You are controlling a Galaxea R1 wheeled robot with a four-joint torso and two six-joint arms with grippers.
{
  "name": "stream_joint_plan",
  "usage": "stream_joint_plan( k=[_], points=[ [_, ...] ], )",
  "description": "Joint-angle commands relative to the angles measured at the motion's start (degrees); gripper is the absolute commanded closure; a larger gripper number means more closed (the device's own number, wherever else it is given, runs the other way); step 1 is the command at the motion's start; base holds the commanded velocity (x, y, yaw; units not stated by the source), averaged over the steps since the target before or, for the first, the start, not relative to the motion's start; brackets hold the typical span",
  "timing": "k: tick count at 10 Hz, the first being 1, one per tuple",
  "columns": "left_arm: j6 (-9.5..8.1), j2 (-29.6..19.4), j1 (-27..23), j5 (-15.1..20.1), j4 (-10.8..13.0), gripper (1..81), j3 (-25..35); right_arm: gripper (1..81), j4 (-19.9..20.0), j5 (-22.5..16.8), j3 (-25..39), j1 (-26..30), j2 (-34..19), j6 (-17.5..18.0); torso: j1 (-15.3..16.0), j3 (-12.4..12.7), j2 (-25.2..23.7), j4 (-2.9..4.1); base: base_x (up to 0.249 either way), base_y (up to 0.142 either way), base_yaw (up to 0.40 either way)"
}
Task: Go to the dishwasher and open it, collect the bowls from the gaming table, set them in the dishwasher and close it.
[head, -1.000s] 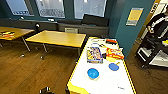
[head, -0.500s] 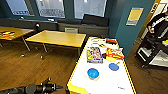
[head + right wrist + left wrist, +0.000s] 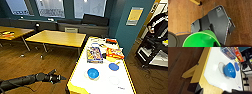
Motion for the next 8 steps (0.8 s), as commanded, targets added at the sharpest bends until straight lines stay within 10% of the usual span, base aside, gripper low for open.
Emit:
stream_joint_plan(
  k=[1,5,8],
  points=[
    [-1.02,4.2,-8.9,4.2,5.0,1.0,-1.6,81.1,-1.3,-1.8,0.1,1.6,-2.4,-0.1,0.0,0.0,0.0,0.0,0.0,0.0,0.0],
    [-10.04,10.7,-11.2,7.1,6.4,1.0,-9.4,81.1,-1.6,-2.5,-0.3,1.9,-2.0,-0.1,0.0,0.0,0.0,0.0,0.0,0.0,0.0],
    [-22.79,13.8,-13.0,9.0,18.0,1.0,-9.2,81.1,-1.6,-4.0,-1.4,2.6,-0.8,-0.1,0.0,0.0,0.0,0.0,0.0,0.0,0.0]
  ],
)
